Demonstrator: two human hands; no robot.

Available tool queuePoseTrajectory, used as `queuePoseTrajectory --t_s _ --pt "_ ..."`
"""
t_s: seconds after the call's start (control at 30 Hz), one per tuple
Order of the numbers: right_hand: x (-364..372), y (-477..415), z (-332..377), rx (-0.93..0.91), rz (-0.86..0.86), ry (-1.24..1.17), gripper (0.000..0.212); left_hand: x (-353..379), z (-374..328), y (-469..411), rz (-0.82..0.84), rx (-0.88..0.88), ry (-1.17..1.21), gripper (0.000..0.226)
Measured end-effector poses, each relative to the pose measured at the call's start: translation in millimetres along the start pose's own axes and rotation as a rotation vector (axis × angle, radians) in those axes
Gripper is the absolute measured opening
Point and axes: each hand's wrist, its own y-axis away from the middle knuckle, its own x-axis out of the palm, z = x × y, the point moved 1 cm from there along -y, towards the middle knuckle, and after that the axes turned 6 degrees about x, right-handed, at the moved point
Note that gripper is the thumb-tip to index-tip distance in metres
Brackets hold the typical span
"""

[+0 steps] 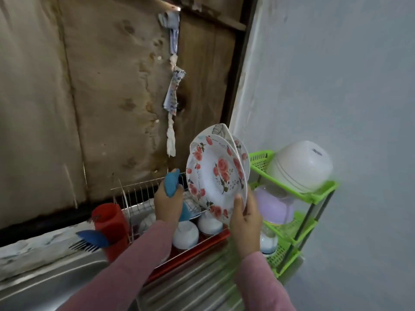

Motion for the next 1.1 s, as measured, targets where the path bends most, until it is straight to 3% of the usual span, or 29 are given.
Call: queuePoseTrajectory --t_s 0.27,0.63,0.87,0.97,1.1 --pt "57.4 -71.9 -39.1 -0.023 0.186 0.052 0.034 20.5 31.7 -50.1 -0.143 0.024 -0.081 0.039" --pt "92.3 -81.3 -72.2 0.094 0.29 0.106 0.053 30.4 43.9 -59.4 -0.211 0.01 -0.159 0.041" --pt "72.3 -93.2 -60.4 -0.069 0.394 0.146 0.06 39.6 34.8 -45.9 -0.222 0.03 -0.18 0.039" --pt "64.7 -91.1 -52.6 -0.191 0.388 0.176 0.056 42.9 26.3 -32.4 -0.204 0.079 -0.165 0.039" --pt "48.0 -80.3 -45.4 -0.208 0.362 0.118 0.054 37.9 16.4 -8.4 -0.228 0.106 -0.124 0.03"
